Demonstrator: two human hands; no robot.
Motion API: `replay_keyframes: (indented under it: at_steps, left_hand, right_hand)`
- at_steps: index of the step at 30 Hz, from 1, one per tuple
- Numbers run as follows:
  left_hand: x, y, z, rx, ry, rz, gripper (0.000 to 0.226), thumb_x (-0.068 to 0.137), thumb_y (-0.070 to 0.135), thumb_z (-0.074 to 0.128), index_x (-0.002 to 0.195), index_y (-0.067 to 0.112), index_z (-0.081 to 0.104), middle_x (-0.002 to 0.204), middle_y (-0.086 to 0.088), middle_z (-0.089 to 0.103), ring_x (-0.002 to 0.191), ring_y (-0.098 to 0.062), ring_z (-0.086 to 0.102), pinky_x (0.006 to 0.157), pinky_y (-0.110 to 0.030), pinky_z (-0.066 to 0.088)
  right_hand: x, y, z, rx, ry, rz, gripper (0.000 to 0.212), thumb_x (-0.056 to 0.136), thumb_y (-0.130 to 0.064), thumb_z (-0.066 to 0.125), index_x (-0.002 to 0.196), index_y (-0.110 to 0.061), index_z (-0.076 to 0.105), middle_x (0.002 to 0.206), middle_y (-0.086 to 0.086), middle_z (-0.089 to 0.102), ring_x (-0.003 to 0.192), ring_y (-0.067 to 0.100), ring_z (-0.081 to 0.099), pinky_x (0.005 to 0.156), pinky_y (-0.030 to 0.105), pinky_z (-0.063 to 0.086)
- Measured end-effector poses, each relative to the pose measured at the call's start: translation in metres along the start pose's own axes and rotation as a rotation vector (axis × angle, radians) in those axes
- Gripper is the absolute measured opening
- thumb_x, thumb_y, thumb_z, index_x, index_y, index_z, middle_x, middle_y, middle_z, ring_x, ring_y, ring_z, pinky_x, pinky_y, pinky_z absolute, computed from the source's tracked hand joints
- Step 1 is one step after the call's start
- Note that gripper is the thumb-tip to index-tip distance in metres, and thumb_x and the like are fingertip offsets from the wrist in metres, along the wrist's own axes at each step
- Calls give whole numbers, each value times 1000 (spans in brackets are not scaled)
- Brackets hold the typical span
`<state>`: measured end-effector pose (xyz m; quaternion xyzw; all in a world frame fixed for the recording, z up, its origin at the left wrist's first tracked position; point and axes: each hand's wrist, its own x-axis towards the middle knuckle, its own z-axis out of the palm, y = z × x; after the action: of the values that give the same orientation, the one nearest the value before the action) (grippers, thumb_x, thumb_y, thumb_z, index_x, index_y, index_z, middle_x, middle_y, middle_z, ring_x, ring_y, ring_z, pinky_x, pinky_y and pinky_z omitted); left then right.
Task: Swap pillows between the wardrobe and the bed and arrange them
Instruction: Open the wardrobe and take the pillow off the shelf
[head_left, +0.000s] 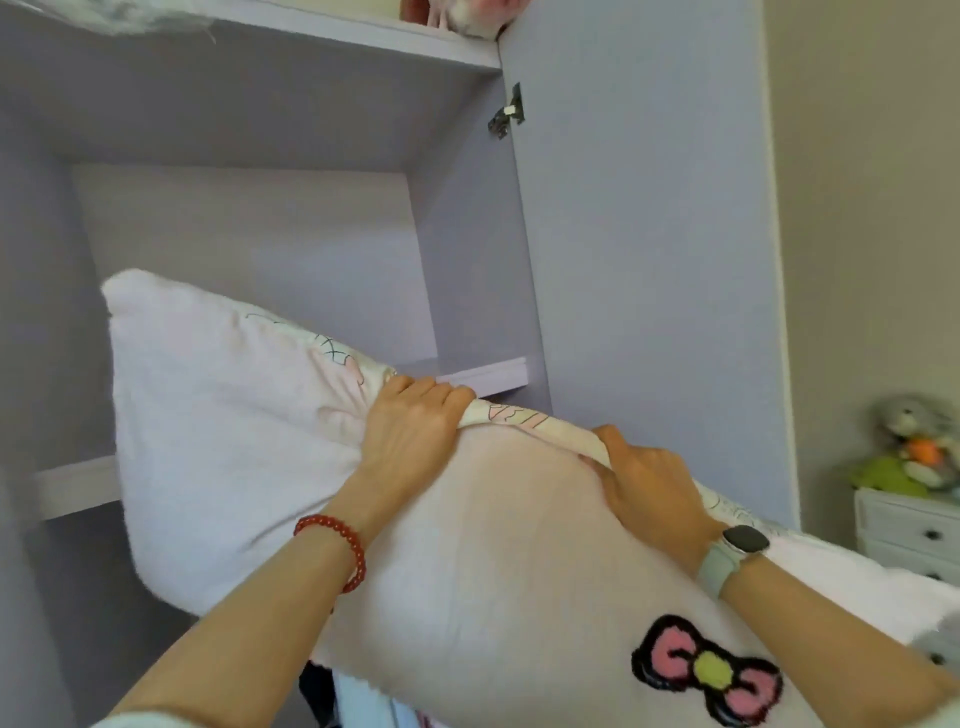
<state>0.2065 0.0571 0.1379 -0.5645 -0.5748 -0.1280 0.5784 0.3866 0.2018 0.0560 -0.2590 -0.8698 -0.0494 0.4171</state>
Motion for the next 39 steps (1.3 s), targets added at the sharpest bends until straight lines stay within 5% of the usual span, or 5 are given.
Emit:
replay_keyframes:
  at_steps: [7, 18, 23, 35, 39]
  left_hand:
    - [-75, 88, 43, -386, -296, -76, 26, 51, -11, 77, 69, 6, 68, 49, -11, 63, 39, -25, 55, 45, -26, 45]
    - [-135, 174, 82, -666, -513, 68, 16, 61, 6, 79, 73, 11, 69, 54, -6, 64, 47, -22, 59, 46, -31, 51]
    - [-144, 178, 95, -678, -535, 72, 25, 55, 7, 86, 72, 12, 69, 54, -3, 65, 45, -20, 59, 46, -26, 51]
    - [-201, 171, 75, -666, -607, 32, 34, 41, 3, 89, 68, 13, 70, 53, -6, 66, 43, -21, 60, 44, -25, 50]
    - [-227, 156, 59, -631, -663, -35, 34, 39, -2, 84, 65, 16, 70, 49, -4, 63, 39, -22, 56, 40, -23, 45]
  right_hand:
    - [-91, 43, 9, 108, -212, 146, 27, 92, -42, 39, 107, -24, 51, 90, 5, 71, 87, 28, 63, 71, 35, 42]
    - [-109, 118, 47, 445, 32, 805, 77, 88, -8, 50, 140, -2, -6, 153, 18, -7, 141, 27, -5, 113, 30, 1]
    - [-99, 130, 65, 498, 104, 905, 76, 86, -8, 50, 141, -6, -1, 153, 17, 2, 140, 31, 3, 114, 37, 8]
    - [-157, 32, 84, 670, 82, 526, 62, 81, -12, 43, 139, -9, 22, 142, 15, 28, 131, 27, 29, 112, 39, 27]
    - [-154, -11, 105, 769, -92, 362, 64, 84, -4, 44, 141, -19, 18, 144, 0, 23, 130, 13, 30, 106, 14, 29]
